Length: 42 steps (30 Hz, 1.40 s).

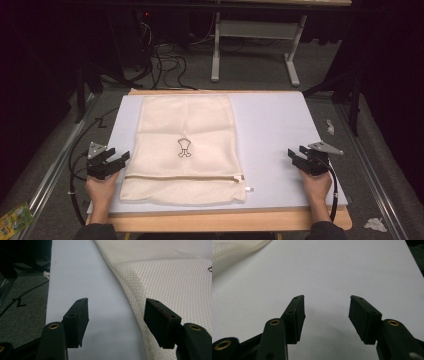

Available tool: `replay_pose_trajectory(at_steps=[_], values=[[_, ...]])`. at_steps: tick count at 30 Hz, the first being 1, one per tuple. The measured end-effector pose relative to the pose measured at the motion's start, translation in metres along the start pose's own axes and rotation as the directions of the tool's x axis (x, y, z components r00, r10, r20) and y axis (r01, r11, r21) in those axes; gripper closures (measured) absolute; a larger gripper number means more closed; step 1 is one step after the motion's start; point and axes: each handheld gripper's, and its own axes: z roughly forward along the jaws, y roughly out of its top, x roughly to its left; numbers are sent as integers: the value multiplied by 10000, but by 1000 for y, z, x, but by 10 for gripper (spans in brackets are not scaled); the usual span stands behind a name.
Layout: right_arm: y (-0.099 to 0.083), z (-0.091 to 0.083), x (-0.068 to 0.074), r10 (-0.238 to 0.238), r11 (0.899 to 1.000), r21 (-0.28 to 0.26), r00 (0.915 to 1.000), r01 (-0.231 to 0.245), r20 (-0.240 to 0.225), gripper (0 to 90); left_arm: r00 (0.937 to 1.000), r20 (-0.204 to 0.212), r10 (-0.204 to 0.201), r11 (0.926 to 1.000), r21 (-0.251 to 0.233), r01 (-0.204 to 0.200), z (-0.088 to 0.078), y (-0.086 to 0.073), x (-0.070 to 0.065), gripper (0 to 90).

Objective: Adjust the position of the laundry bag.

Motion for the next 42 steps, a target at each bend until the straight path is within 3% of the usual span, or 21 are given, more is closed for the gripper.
replay_pose_trajectory(at_steps=[3, 5, 8, 10, 12, 17, 24, 28, 31, 34, 40, 42], values=[[1, 2, 0, -28, 9998, 222, 10000, 26, 90, 475, 9999, 120, -83, 9999, 57, 82, 0, 1, 1, 365], [2, 1, 0, 163, 9999, -14, 9996, -163, 232, 468, 9997, 165, -165, 9998, -116, 167, -2, 0, 2, 358], [4, 0, 0, 472, 9989, -17, 9989, -472, -62, 493, 9989, 178, -439, 9988, -229, 443, -4, -1, 3, 346], [5, 1, 0, 519, 9986, -53, 9981, -521, -333, 514, 9994, -52, -344, 9994, -61, 344, -6, -1, 0, 324], [7, 1, 2, 279, 9992, -276, 9988, -290, -398, 528, 10000, 84, -33, 9999, -118, 34, -9, -1, -4, 319], [11, 1, 4, 547, 9982, -176, 9937, -567, -978, 512, 9991, 303, -298, 9995, -102, 301, -10, 2, -4, 317], [12, 0, 13, 648, 9979, 36, 9889, -649, -1338, 527, 9985, 547, -38, 9997, 242, 24, -11, 8, -8, 343], [15, 0, 22, 582, 9983, 140, 9859, -567, -1567, 549, 9967, 802, -83, 9996, 260, 62, -14, 9, -12, 341], [18, 1, 30, 570, 9979, 409, 9791, -499, -1951, 558, 9959, 909, 21, 9990, 440, -61, -15, 10, -16, 337], [21, 5, 38, 206, 9980, 620, 9758, -72, -2176, 573, 9956, 911, 240, 9978, 595, -295, -15, 11, -20, 334], [22, 10, 43, 280, 9973, 724, 9705, -109, -2393, 578, 9943, 1055, 160, 9976, 660, -230, -17, 15, -22, 341], [23, 9, 50, 187, 9969, 789, 9665, 16, -2559, 578, 9934, 1124, 231, 9950, 942, -338, -12, 14, -24, 341]])
